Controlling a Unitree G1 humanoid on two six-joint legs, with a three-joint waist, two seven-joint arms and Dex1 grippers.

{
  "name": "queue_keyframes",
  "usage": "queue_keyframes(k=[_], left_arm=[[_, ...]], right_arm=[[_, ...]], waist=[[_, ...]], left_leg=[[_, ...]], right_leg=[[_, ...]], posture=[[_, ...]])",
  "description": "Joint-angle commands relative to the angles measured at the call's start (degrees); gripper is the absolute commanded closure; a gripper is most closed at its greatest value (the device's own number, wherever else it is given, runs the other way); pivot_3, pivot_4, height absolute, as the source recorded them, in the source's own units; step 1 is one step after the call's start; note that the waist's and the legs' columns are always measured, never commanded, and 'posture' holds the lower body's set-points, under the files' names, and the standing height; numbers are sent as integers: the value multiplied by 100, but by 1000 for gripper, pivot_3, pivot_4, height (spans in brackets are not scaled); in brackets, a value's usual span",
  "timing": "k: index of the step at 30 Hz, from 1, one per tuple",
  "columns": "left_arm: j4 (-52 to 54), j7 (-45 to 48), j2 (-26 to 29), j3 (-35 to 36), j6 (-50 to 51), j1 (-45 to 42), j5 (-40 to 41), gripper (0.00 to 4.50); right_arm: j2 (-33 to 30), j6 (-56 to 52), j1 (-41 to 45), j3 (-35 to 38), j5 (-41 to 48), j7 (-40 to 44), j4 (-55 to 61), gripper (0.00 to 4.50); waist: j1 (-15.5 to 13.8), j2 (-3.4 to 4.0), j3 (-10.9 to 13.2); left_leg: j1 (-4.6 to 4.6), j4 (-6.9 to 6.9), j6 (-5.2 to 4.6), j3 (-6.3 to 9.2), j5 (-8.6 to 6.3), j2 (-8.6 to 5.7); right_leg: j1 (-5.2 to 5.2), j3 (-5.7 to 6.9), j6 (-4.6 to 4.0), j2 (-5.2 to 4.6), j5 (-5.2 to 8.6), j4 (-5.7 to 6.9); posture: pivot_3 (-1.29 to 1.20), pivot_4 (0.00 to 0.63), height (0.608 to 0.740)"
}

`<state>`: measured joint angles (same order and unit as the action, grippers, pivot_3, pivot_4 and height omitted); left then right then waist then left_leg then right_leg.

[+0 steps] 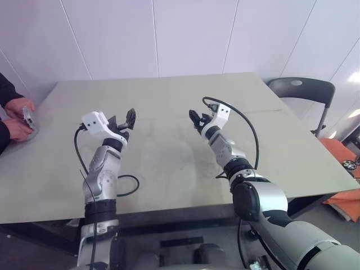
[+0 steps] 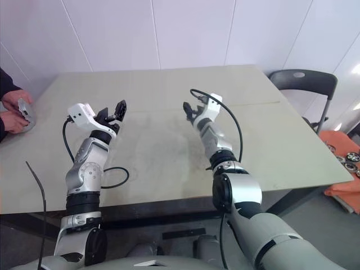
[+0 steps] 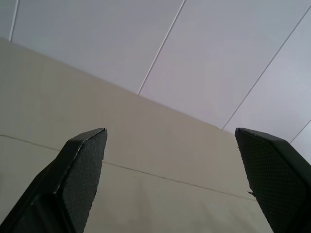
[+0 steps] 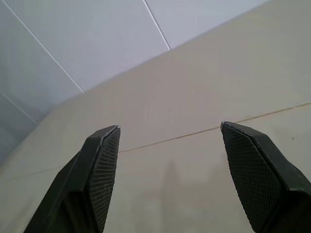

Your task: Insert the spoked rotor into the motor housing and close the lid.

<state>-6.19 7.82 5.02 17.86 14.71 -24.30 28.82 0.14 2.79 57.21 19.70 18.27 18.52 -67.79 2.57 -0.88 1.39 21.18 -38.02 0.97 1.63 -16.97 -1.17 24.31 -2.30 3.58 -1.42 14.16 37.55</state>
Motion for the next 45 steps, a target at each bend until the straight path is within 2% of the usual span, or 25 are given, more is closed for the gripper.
queue_keyframes(k=[1, 31, 37, 45], left_arm=[[91, -10, 9, 56, -29, -202, 99, 20], [389, -59, 127, 21, -5, 126, 5, 20], [669, -125, 22, -28, 78, 363, 31, 20], [1034, -289, -286, -162, 173, 786, 19, 20]], right_arm=[[29, 126, 109, -68, -25, 113, 230, 1042], [32, 744, -14, -557, -514, 273, 387, 1042], [-98, 590, -357, -520, -442, 209, 979, 1042], [-254, -273, -1443, -795, -532, 126, 2338, 1042]], waist=[[0, 0, 0], [1, 0, 0], [-1, 0, 0], [-11, 0, 0]], left_leg=[[0, 0, 0, 0, 0, 0], [0, 0, 0, 0, 0, 0], [0, 1, 0, 1, 0, 0], [0, 0, -1, 1, -1, 1]], right_leg=[[0, 0, 0, 0, 0, 0], [0, 0, 0, -1, 0, 0], [0, 0, 0, -2, 0, -1], [0, 0, 0, -2, 0, -1]], posture=[[0, 0, 740], [0, 0, 740], [0, 0, 740], [0, 0, 740]])
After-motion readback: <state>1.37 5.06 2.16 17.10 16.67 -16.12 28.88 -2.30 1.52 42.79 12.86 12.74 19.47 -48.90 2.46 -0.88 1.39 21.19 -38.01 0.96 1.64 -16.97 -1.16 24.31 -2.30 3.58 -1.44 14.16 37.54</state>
